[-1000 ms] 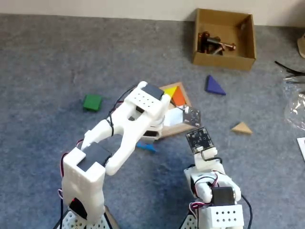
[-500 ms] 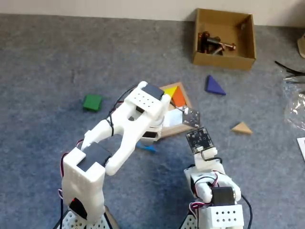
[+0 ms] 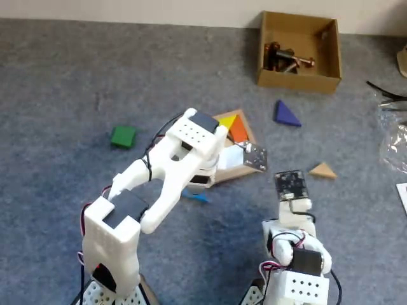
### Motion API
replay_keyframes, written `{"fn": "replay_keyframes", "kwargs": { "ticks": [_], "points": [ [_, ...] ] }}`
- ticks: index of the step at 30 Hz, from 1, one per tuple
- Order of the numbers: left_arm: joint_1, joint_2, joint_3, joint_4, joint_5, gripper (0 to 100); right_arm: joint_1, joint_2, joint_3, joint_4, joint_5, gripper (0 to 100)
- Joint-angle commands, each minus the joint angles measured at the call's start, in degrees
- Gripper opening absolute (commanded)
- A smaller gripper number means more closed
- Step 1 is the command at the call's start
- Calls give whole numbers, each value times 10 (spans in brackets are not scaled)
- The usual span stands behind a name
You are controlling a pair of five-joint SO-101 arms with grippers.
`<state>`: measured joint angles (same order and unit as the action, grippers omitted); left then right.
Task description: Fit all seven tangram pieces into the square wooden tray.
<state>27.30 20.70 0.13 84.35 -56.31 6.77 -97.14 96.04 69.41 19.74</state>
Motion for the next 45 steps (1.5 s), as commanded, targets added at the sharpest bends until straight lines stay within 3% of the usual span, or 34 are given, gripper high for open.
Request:
{"fn": "replay_keyframes", "kwargs": {
  "ticks": [1, 7, 11, 17, 27, 40, 45],
  "points": [
    [-3, -38, -10, 26, 4, 125, 48, -8, 66, -7, 0, 5],
    [10, -39, -10, 47, 4, 233, 151, -8, 66, -7, 0, 5],
    [10, -34, -32, 47, 4, 239, 184, -8, 66, -10, 0, 5],
    [7, -32, -55, 43, 3, 261, 184, -8, 66, -10, 0, 5],
    [6, -32, 7, -72, 4, 264, 184, -8, 66, -10, 0, 5],
    [-10, -29, 22, -76, 6, 264, 184, -8, 66, -10, 0, 5],
    [-10, 36, 25, -71, 6, 262, 184, -8, 66, -10, 0, 5]
  ]
}}
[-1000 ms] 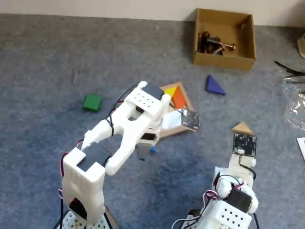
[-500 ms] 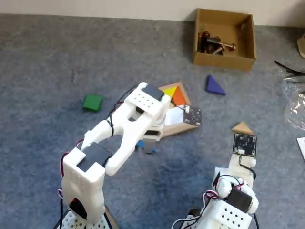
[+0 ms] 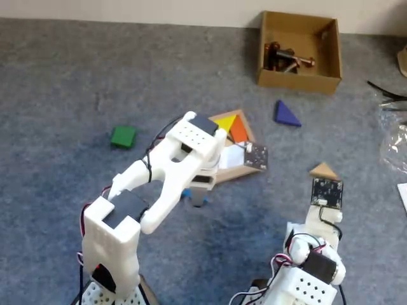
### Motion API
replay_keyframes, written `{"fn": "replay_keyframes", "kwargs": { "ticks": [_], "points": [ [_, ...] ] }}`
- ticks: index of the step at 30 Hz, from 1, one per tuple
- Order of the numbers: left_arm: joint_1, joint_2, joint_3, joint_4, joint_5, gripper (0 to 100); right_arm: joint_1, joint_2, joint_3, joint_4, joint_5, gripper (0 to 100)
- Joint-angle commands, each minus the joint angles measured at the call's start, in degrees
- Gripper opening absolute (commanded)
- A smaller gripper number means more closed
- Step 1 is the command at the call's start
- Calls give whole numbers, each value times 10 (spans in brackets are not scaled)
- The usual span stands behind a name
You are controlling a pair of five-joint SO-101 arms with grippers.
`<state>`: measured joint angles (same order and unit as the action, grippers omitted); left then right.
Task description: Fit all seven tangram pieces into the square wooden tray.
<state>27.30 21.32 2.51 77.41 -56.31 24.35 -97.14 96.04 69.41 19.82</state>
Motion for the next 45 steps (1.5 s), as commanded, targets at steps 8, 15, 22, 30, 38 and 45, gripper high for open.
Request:
{"fn": "replay_keyframes", "kwargs": {
  "ticks": [8, 15, 22, 30, 38, 45],
  "points": [
    [-10, 80, -18, 3, 9, 259, 8, -8, 66, -10, -1, 5],
    [-9, 80, -24, 85, 62, 217, 8, -8, 66, -10, -1, 5],
    [-10, 83, 0, 105, 63, 140, 8, -8, 66, -10, -1, 5],
    [-21, 80, -14, 105, 64, 137, 8, -8, 66, -10, -1, 5],
    [-20, 80, -45, 104, 145, 136, 8, -8, 66, -10, -1, 5],
    [-20, 81, -40, 105, 216, 69, 8, -8, 66, -10, -1, 5]
  ]
}}
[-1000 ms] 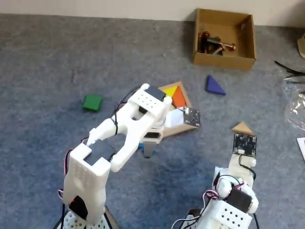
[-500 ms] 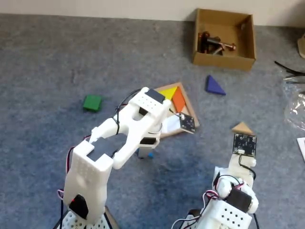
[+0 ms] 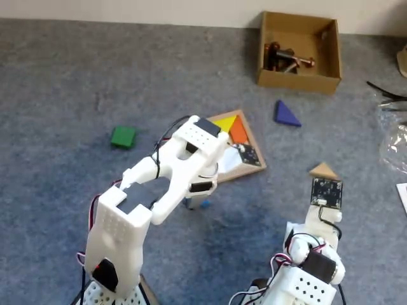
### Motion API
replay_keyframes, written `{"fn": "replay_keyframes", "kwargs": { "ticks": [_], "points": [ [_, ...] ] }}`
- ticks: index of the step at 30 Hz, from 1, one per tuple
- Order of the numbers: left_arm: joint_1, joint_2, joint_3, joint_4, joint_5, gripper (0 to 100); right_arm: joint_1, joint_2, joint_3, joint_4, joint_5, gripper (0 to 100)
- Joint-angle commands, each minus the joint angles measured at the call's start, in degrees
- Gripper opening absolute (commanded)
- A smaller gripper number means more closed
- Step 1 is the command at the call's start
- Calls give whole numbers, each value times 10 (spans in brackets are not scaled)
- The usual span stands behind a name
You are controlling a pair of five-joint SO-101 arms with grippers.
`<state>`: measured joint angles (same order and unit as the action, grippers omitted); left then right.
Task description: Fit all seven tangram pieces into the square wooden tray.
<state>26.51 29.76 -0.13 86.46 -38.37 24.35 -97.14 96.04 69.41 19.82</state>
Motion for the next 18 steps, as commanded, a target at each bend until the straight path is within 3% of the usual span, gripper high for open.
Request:
{"fn": "replay_keyframes", "kwargs": {
  "ticks": [1, 6, 18],
  "points": [
    [-12, -3, -14, 16, 47, 44, 8, -8, 66, -10, -1, 5],
    [-21, 0, -14, 18, 81, 26, 8, -8, 66, -10, -1, 5],
    [-84, -42, -19, 18, 80, 27, 8, -8, 66, -10, -1, 5]
  ]
}}
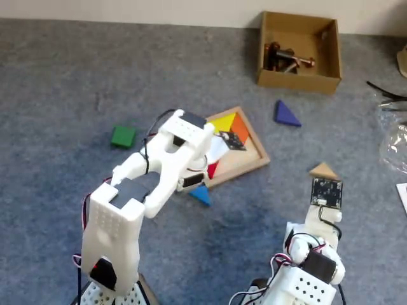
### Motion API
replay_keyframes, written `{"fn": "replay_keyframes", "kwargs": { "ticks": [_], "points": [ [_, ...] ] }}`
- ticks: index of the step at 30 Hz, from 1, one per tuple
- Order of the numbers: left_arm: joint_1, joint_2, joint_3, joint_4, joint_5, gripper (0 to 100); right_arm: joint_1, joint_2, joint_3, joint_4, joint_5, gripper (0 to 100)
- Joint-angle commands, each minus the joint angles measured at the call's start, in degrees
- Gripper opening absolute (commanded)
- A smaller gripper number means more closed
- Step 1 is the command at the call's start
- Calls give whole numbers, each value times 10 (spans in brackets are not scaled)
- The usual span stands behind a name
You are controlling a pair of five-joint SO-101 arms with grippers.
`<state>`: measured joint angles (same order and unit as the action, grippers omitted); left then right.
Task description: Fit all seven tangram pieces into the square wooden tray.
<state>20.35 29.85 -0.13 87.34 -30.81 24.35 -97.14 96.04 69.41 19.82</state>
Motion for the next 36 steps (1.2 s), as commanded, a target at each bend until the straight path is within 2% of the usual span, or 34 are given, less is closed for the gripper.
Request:
{"fn": "replay_keyframes", "kwargs": {
  "ticks": [1, 7, 13, 20, 27, 31, 36],
  "points": [
    [-22, -53, -19, 10, 4, 27, 8, -8, 66, -10, -1, 5],
    [-7, -121, -19, 5, 4, 28, 8, -8, 66, -10, -1, 5],
    [58, -138, -18, 4, 5, 29, 8, -8, 66, -10, -1, 5],
    [136, -137, -13, -96, 4, 29, 8, -8, 66, -10, -1, 5],
    [185, -116, 1, -142, 4, 29, 8, -8, 66, -10, -1, 5],
    [193, -51, 6, -183, 4, 28, 8, -8, 66, -10, -1, 5],
    [163, 13, -51, -167, 4, 28, 8, -8, 66, -10, -1, 5]
  ]
}}
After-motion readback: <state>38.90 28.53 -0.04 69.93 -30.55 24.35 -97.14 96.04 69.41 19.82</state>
